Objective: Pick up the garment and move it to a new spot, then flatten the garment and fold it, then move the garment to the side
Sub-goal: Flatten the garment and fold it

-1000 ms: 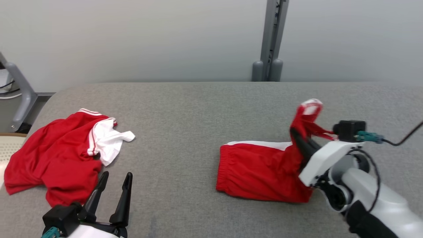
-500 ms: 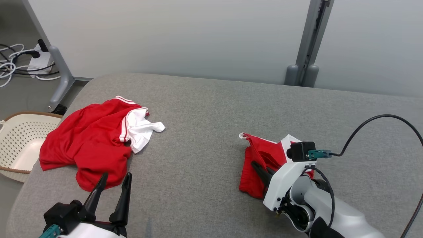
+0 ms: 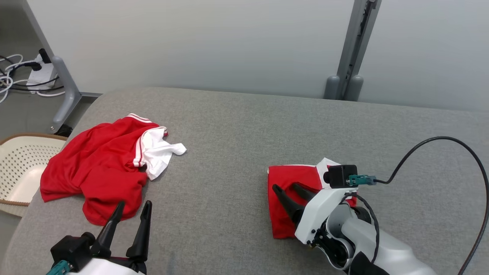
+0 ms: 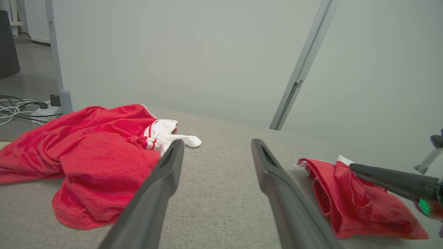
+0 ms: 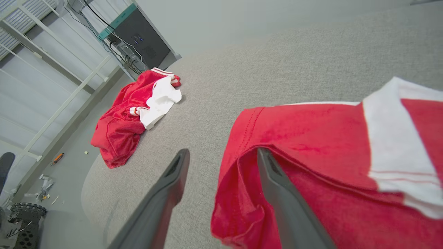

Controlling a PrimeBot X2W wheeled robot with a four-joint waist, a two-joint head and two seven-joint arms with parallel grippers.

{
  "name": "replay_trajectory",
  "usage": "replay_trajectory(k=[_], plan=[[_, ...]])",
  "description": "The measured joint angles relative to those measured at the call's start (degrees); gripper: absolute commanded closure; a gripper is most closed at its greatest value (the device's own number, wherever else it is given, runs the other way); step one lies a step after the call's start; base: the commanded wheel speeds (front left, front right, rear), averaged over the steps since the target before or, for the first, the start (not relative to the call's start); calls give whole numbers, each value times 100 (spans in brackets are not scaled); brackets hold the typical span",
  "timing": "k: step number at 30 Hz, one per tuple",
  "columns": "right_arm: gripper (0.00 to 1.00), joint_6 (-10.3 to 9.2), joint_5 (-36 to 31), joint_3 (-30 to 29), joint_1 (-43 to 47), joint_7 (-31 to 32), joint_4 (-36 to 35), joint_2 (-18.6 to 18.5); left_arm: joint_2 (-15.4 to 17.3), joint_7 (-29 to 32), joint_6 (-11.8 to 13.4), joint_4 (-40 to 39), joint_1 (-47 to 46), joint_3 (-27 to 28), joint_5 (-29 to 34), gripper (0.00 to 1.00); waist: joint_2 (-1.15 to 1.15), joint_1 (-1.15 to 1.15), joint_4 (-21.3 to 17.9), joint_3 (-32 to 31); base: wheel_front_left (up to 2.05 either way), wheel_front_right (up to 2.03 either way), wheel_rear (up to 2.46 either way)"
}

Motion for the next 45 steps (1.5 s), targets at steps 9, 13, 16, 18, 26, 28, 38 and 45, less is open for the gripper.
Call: replay_trajectory(k=[9, 13, 16, 18, 26, 28, 38, 45], plan=[[0, 0, 33, 68, -16, -403, -733, -439, -69, 1, -1, -22, 35, 105, -52, 0, 0, 0, -357, -123, 0, 0, 0], [0, 0, -92, -77, 36, -534, -989, -804, -125, 0, -2, -35, 58, 142, 8, 0, 0, 0, -520, -182, 0, 0, 0], [0, 0, -365, -338, 141, -549, -1122, -1015, -174, 0, -2, -42, 114, 178, 63, 0, 0, 0, -606, -220, 0, 0, 0], [0, 0, -683, -673, 242, -554, -1243, -1154, -187, 0, -3, -49, 136, 200, 88, 0, 0, 0, -641, -238, 0, 0, 0], [0, 0, -2502, -2876, 1450, -559, -1928, -1173, -249, 0, -14, -177, 164, 411, 225, 0, 0, 0, -668, -265, 0, 0, 0], [0, 0, -2919, -3190, 1829, -559, -1992, -1014, -272, 0, -18, -193, 179, 431, 264, 0, 0, 0, -670, -258, 0, 0, 0], [100, 0, -3656, -3460, 2281, -559, -1549, -437, -264, 0, -19, -125, 179, 348, 263, 0, 0, 0, -527, -153, 0, 0, 0], [100, 0, -3430, -3049, 1806, -299, -745, -246, -232, 0, -19, -99, 139, 278, 205, 0, 0, 0, -362, -110, 0, 0, 0]])
